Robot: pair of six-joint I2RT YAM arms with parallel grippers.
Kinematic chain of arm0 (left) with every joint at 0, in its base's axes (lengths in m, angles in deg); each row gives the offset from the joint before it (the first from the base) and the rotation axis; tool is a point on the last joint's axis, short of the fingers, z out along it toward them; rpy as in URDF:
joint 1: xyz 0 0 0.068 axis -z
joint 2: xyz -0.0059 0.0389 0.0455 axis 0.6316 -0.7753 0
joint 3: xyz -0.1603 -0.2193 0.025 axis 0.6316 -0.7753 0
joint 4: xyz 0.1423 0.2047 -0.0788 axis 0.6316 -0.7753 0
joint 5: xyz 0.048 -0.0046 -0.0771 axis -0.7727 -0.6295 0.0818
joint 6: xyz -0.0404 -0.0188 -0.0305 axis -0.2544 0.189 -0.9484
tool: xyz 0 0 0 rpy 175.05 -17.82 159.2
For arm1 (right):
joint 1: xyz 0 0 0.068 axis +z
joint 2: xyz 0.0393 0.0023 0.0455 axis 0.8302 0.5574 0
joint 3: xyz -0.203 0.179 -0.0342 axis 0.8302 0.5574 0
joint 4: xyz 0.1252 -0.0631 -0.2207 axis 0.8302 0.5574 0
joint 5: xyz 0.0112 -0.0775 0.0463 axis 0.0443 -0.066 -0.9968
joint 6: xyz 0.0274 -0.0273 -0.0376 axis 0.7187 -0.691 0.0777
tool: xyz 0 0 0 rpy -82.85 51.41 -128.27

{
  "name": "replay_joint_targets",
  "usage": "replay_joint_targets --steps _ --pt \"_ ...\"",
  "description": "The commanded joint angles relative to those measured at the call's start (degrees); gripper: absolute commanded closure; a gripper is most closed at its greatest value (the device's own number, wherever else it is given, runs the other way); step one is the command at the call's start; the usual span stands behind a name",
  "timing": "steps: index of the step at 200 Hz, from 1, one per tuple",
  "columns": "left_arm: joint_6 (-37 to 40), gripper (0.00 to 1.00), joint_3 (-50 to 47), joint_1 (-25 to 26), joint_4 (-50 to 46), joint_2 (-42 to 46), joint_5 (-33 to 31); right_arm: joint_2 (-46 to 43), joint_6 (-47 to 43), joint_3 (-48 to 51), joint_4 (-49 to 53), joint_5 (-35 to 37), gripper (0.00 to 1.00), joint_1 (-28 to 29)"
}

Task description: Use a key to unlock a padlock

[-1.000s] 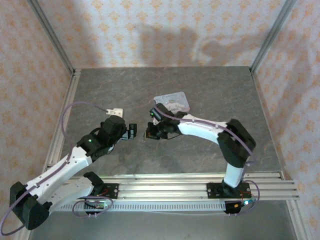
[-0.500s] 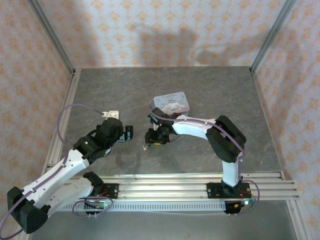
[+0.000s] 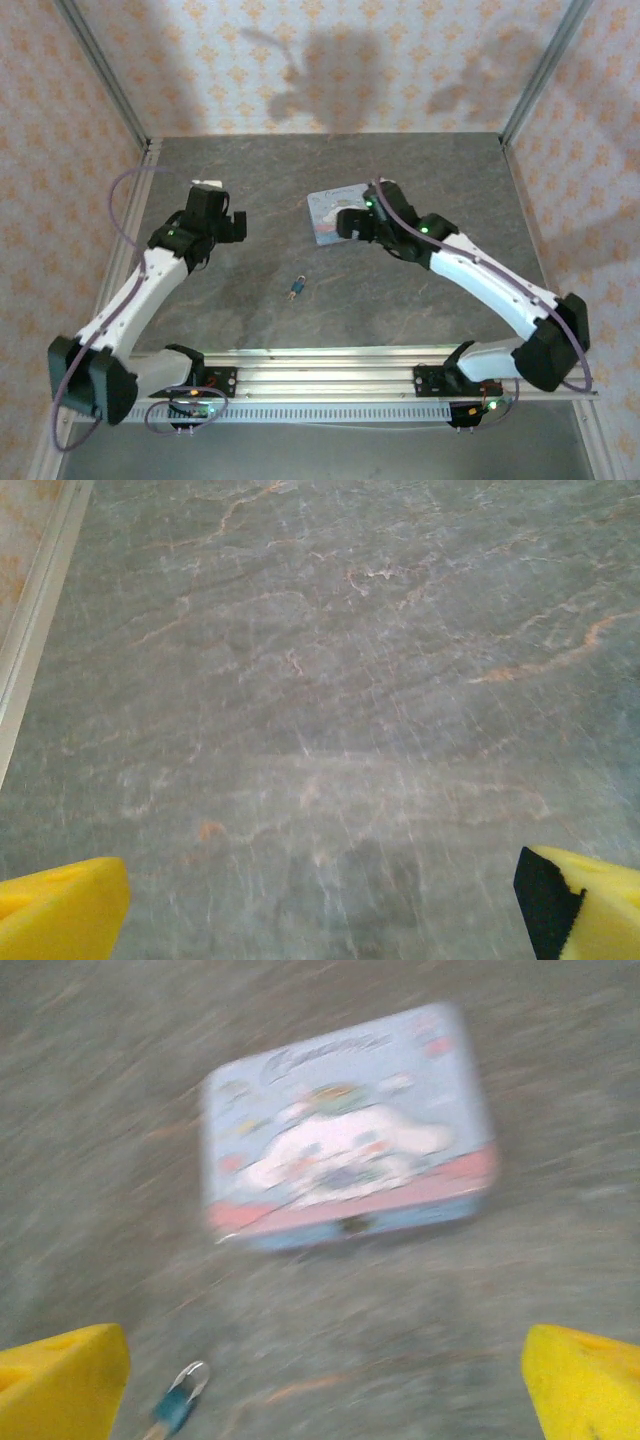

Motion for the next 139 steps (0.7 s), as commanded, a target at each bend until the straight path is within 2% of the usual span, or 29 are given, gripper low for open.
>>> replay_joint_targets --steps 1,13,29,48,66,90,104,125,139 --pt "5.77 0.00 -0.80 -3.10 9.32 -4.34 0.86 -2.54 -3.68 6.01 -1.69 20.22 0.01 -2.69" --pt "6.74 0.00 -3.32 -4.97 14.33 -5.58 4.14 -4.77 -6.80 10.34 -5.99 25.51 0.01 -5.64" --pt "10.58 0.00 -7.80 -5.82 20.86 -6.63 6.18 -5.96 -9.48 14.91 -11.52 26.01 0.01 -10.86" --pt "13.47 0.00 -14.92 -6.15 30.80 -6.14 3.65 -7.93 -14.00 20.09 -19.67 23.83 0.01 -16.56" --pt "11.87 0.00 -20.85 -7.31 39.19 -5.81 0.51 -8.10 -15.72 25.18 -28.75 24.47 0.01 -20.43" --pt "9.78 0.00 -28.61 -8.27 53.60 -6.00 1.06 -6.58 -18.56 32.87 -45.13 26.22 0.01 -22.75" --pt "9.62 0.00 -29.99 -8.27 56.77 -5.95 1.85 -4.88 -19.54 36.69 -53.56 26.20 0.01 -23.85" --pt "9.25 0.00 -34.02 -8.36 67.25 -5.98 1.94 -2.37 -21.16 41.50 -64.37 23.58 0.00 -26.50" --pt "9.41 0.00 -35.00 -8.36 71.03 -7.24 1.53 -0.24 -21.34 44.49 -71.38 21.40 0.00 -29.07"
